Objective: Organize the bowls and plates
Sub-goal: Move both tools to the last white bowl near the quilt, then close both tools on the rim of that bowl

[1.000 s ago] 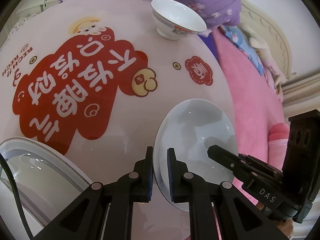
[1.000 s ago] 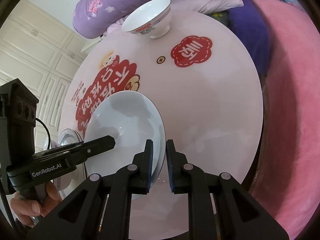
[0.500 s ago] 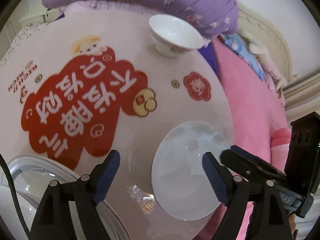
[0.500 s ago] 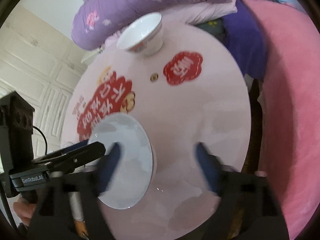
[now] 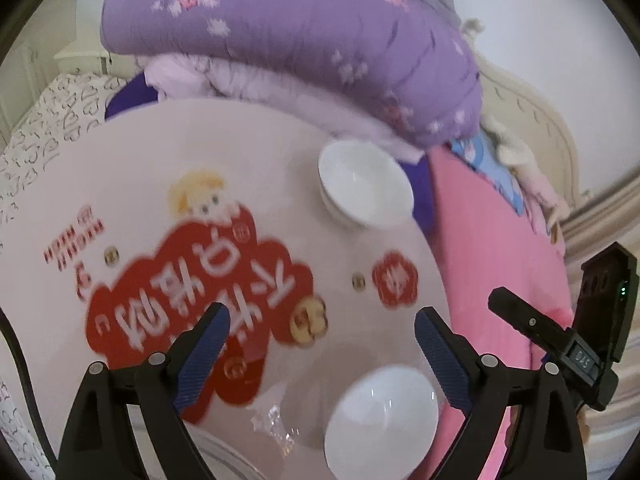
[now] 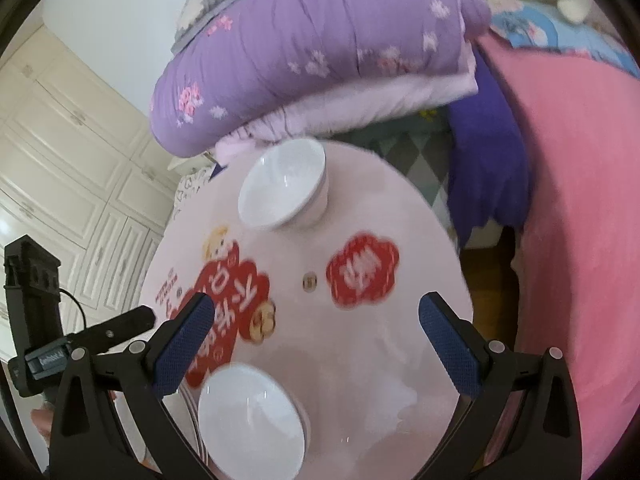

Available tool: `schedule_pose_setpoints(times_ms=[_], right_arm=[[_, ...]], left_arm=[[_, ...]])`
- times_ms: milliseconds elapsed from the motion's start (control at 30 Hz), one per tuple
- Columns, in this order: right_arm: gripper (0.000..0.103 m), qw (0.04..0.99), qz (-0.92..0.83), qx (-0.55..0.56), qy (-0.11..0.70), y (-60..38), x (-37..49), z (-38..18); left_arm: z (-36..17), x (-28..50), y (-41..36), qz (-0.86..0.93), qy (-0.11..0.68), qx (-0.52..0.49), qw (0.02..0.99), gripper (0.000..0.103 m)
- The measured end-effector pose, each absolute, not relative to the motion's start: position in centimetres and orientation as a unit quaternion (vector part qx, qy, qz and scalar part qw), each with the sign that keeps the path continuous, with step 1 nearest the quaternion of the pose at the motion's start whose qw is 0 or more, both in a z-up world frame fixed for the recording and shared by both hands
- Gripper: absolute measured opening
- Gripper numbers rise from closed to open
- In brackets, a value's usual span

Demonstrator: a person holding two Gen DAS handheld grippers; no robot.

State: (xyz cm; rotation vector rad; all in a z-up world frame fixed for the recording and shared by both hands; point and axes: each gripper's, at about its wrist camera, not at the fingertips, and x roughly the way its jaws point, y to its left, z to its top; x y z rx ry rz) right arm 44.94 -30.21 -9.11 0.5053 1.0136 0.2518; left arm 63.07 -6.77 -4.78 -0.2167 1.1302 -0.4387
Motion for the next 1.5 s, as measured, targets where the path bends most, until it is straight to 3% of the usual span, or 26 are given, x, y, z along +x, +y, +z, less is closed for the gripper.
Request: schedule_pose_setpoints(times_ms=[233, 533, 1167, 1300, 1367, 1400, 1467, 1500], right_arm=[[0.103, 0.838, 0.119, 0.223, 0.484, -30.4, 50.4, -9.0], [0.103, 0.826, 0.123, 0.218, 0.505, -30.4, 55.5, -10.9], [0.102, 0.81, 0.123, 0.218, 0.531, -29.1, 60.0, -14.7], [0.092, 0.806, 0.125, 0.21, 0.54, -28.6, 60.4, -15.3], [0.076, 0.801, 0.129, 0.207, 0.547, -28.2, 60.6, -15.8], [0.071, 0.799, 0.129, 0.205, 0.55, -28.1, 60.5, -15.9], [0.042, 0.794, 0.131, 0.203, 0.558, -27.7, 60.6, -16.4], [0.035, 0.792, 0.132, 0.202, 0.56, -27.6, 60.6, -16.5]], left_arm=[[-4.3, 67.2, -7.5, -0.191, 0.527, -0.095, 0.822, 0.092], [-7.8, 72.6, -10.4, -0.18, 0.555, -0.088, 0.807, 0.092], [-12.2, 78.2, -14.8, -0.165, 0.56, -0.074, 0.808, 0.089], [-13.2, 79.2, -15.5, -0.172, 0.571, -0.083, 0.798, 0.075], [-13.9, 79.7, -15.9, -0.178, 0.58, -0.089, 0.79, 0.065], [-14.2, 79.9, -16.1, -0.18, 0.584, -0.091, 0.786, 0.056], [-15.2, 80.4, -16.6, -0.188, 0.599, -0.099, 0.772, 0.036], [-15.7, 80.6, -16.7, -0.189, 0.606, -0.102, 0.766, 0.019]])
